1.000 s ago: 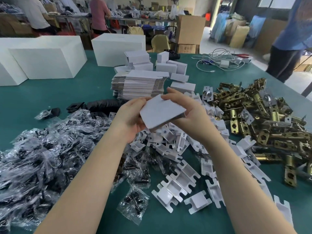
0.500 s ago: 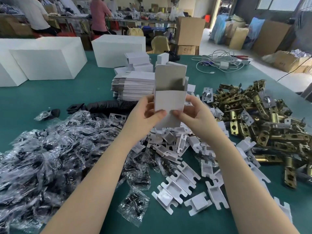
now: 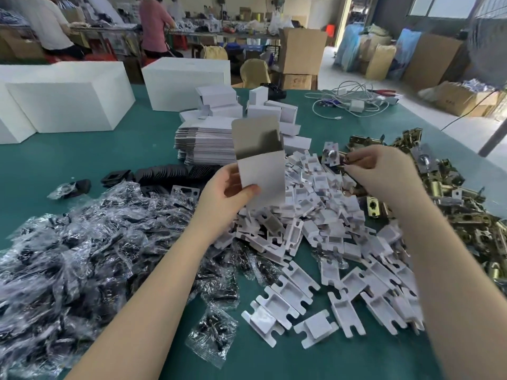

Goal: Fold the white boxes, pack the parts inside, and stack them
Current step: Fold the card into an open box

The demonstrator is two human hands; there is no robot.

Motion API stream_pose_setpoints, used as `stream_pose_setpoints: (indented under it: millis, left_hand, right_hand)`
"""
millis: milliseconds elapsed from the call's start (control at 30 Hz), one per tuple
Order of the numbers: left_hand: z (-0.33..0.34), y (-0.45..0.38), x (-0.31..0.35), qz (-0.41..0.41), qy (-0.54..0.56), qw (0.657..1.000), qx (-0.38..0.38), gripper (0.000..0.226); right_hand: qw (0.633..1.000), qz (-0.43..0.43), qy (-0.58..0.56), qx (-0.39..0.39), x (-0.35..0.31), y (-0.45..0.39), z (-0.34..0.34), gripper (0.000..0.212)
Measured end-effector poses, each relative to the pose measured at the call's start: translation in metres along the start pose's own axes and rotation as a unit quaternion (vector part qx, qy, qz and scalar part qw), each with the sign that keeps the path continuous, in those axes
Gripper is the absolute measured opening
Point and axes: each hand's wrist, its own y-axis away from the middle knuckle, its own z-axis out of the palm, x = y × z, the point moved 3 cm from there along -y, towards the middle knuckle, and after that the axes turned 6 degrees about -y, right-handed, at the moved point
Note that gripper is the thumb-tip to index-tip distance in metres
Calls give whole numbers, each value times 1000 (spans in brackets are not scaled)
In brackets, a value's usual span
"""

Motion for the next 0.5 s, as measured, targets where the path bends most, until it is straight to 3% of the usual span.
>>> stream_pose_setpoints:
  millis: [100,200,333,433,500]
  left_hand:
    - [7,1,10,10,44,999,6,42]
    - [21,6,10,15,61,998,-19,42]
    - [36,14,1,20,42,998,-42,45]
    - [36,13,-4,13,51,998,-41,46]
    - [36,13,-4,14,57,997,-47,46]
  right_hand:
    - [968,65,223,-94,26,-8,-16,13]
    - [911,98,389,-94,43,4,-5,31]
    - [875,80,476,-35,54,15,15,40]
    - [855,62,514,-11,50,15,23,20]
    - [843,70,533,-9,49,16,28,23]
